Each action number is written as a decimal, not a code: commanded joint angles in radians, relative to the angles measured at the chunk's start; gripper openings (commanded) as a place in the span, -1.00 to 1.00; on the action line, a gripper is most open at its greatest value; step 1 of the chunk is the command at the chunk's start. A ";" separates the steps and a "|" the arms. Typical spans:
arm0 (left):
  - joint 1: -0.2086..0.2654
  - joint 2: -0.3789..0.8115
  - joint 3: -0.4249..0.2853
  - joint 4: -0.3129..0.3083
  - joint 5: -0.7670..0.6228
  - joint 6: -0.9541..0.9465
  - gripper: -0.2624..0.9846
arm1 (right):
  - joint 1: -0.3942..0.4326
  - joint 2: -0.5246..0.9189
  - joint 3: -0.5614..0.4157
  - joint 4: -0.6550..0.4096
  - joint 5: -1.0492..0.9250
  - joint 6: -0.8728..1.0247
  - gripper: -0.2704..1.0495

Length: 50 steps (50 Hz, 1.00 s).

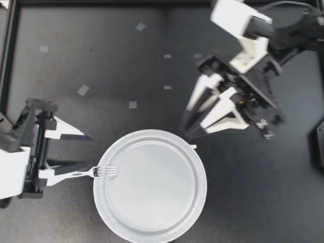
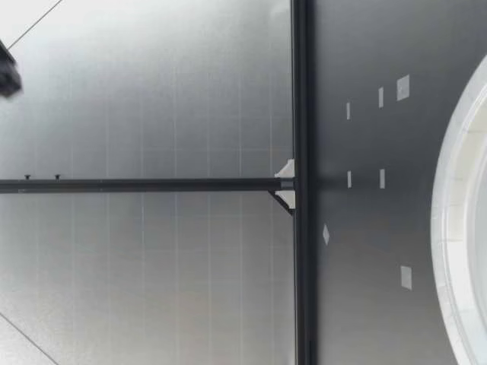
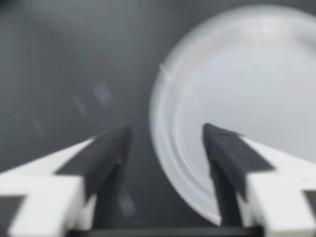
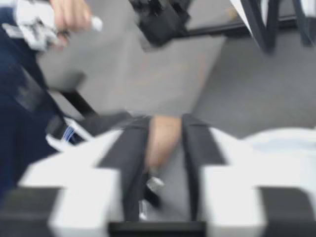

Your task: Pick up the fork and place it on the plate.

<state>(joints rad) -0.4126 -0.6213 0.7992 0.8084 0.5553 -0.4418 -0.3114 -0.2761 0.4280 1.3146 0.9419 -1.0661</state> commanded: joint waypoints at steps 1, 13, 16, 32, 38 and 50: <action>0.044 -0.020 -0.029 0.046 -0.106 -0.074 0.00 | -0.005 -0.130 0.055 -0.198 -0.052 0.006 -0.46; 0.265 -0.041 0.175 0.046 -0.558 -0.359 -0.35 | 0.002 -0.497 0.446 -0.213 -0.511 0.003 -0.62; 0.293 -0.041 0.213 0.044 -0.629 -0.374 -0.35 | 0.008 -0.584 0.525 -0.163 -0.584 0.002 -0.62; 0.328 -0.014 0.299 0.041 -0.689 -0.373 -0.35 | 0.021 -0.759 0.670 -0.115 -0.650 -0.003 -0.62; 0.330 -0.002 0.304 0.041 -0.683 -0.371 -0.35 | 0.021 -0.704 0.692 -0.114 -0.658 -0.005 -0.62; 0.330 0.034 0.324 0.040 -0.683 -0.371 -0.35 | 0.021 -0.699 0.750 -0.114 -0.673 -0.003 -0.62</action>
<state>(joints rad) -0.0874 -0.5983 1.1275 0.8514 -0.1227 -0.8130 -0.2945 -0.9664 1.1720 1.1980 0.2777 -1.0692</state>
